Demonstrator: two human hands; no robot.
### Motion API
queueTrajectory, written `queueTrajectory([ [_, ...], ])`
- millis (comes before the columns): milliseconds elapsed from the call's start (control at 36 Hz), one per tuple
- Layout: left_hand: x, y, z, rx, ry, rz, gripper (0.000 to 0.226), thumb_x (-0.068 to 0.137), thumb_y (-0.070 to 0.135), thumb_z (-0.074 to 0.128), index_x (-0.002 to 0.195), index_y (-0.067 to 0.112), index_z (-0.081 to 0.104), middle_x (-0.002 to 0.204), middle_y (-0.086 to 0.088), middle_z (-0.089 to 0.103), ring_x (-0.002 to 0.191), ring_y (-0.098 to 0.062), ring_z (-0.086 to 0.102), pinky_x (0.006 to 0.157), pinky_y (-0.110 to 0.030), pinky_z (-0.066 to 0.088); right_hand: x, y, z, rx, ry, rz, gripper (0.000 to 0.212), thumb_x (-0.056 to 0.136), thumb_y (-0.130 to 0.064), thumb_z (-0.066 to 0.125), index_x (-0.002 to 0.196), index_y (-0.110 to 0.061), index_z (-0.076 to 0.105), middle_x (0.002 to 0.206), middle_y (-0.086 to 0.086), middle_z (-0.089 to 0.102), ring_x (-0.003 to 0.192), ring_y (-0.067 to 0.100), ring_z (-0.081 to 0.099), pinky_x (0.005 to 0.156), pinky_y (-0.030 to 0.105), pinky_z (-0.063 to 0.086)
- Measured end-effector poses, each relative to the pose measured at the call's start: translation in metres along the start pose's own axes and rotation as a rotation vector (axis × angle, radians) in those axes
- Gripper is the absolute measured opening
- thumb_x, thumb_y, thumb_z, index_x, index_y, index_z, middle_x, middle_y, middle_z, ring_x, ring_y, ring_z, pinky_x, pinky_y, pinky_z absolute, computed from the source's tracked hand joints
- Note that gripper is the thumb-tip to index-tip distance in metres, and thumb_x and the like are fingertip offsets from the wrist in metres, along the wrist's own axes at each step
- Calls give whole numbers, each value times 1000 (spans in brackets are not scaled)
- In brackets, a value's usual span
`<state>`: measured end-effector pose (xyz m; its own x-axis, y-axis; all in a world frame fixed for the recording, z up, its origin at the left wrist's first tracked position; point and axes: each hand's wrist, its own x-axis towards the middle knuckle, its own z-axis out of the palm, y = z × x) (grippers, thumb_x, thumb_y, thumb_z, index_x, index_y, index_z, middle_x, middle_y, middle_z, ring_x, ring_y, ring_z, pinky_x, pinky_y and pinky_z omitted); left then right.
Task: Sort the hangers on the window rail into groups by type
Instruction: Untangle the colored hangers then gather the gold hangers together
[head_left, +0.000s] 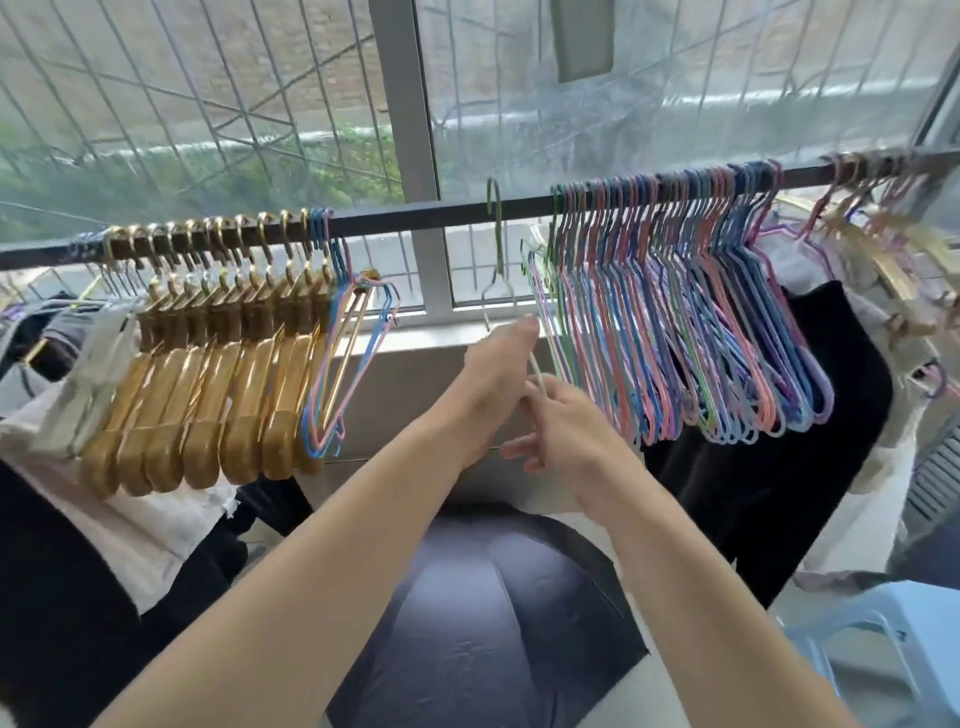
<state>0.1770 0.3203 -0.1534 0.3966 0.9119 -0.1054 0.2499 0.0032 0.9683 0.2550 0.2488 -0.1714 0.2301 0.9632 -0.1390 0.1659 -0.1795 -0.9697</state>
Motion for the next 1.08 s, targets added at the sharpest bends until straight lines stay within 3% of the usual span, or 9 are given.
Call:
queueTrajectory([
  [83,-2,8,-28,135,-12,130,47,107,51,41,148,27,49,146,5,49,122,-9,44,97,-29,35,16,-17,-6,-36,3,25,37,109,-38,37,136,-21,54,135,-3,53,78,22,77,76,43,60],
  [222,8,8,-84,346,151,162,51,102,38,58,151,31,47,138,9,51,124,-11,48,98,-28,38,26,-38,-13,-38,99,9,35,111,-36,35,118,-11,59,120,17,57,60,24,71,77,52,62],
  [333,22,3,-120,397,179,186,44,101,28,60,145,27,53,138,7,53,125,-13,50,99,-28,37,33,-39,-13,-84,113,58,47,110,-45,33,115,-5,57,124,27,54,61,30,74,82,62,59],
  [528,46,26,-165,554,290,334,45,98,21,61,143,18,56,142,-5,57,134,-21,51,115,-39,38,45,-28,-7,-185,212,157,34,105,-34,30,106,-13,57,109,17,60,57,31,73,74,50,59],
  [722,64,43,-192,561,359,416,41,100,15,56,141,14,58,136,-7,61,124,-22,58,110,-38,44,45,-28,-8,-364,335,157,35,106,-32,25,98,-11,52,98,17,60,58,29,74,78,53,60],
  [806,68,40,-199,579,395,468,39,99,12,56,137,13,60,129,-7,62,118,-21,58,103,-33,44,43,-26,-7,-474,378,168,35,106,-35,27,95,-15,53,99,10,61,73,27,74,81,47,58],
  [917,71,34,-219,656,472,532,40,97,4,54,136,8,60,132,-14,59,121,-28,55,101,-28,37,35,-21,-7,-760,494,142,28,106,-32,39,124,-16,54,113,7,60,98,25,58,83,39,47],
  [972,73,32,-239,698,494,517,45,96,3,51,140,9,56,141,-15,55,131,-30,50,110,-35,39,31,-26,-2,-855,616,7,37,104,-31,46,136,-14,51,121,10,57,107,25,53,87,38,45],
  [1083,83,28,-279,855,477,450,53,96,12,50,149,14,46,153,-14,46,143,-30,41,121,-49,34,37,-46,10,-726,695,-155,35,102,-28,51,135,-15,57,122,7,61,107,23,55,86,36,45],
])
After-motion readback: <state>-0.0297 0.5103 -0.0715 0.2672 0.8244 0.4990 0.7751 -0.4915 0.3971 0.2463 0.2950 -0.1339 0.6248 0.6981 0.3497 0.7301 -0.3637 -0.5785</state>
